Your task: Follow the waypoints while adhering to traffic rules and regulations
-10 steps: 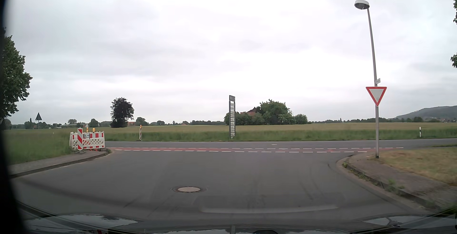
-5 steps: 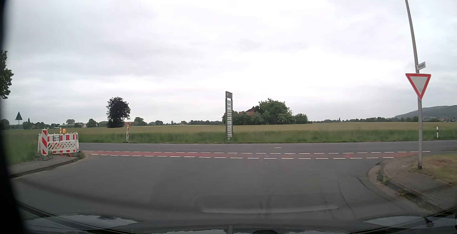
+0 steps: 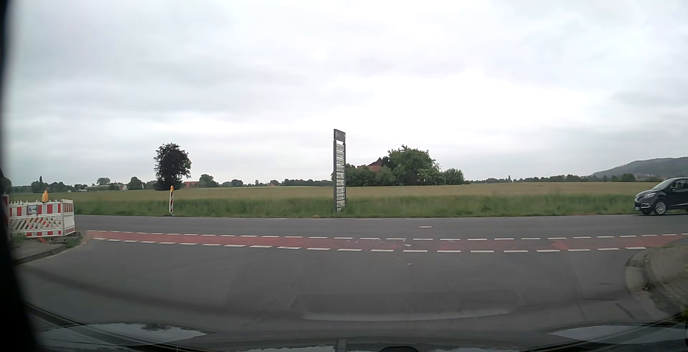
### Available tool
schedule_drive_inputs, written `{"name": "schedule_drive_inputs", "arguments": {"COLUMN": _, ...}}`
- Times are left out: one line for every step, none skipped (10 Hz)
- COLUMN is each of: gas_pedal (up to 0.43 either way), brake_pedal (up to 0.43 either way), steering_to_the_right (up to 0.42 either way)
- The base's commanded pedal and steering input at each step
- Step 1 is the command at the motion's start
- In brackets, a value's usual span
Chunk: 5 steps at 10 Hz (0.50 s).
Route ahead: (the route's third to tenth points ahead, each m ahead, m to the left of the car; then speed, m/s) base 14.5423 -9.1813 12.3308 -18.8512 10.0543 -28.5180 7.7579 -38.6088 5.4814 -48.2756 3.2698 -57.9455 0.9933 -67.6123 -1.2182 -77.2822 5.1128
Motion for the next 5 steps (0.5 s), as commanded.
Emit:
{"name": "schedule_drive_inputs", "arguments": {"gas_pedal": 0.0, "brake_pedal": 0.213, "steering_to_the_right": 0.039}}
{"name": "schedule_drive_inputs", "arguments": {"gas_pedal": 0.0, "brake_pedal": 0.22, "steering_to_the_right": 0.058}}
{"name": "schedule_drive_inputs", "arguments": {"gas_pedal": 0.0, "brake_pedal": 0.226, "steering_to_the_right": 0.074}}
{"name": "schedule_drive_inputs", "arguments": {"gas_pedal": 0.0, "brake_pedal": 0.232, "steering_to_the_right": 0.095}}
{"name": "schedule_drive_inputs", "arguments": {"gas_pedal": 0.0, "brake_pedal": 0.238, "steering_to_the_right": 0.115}}
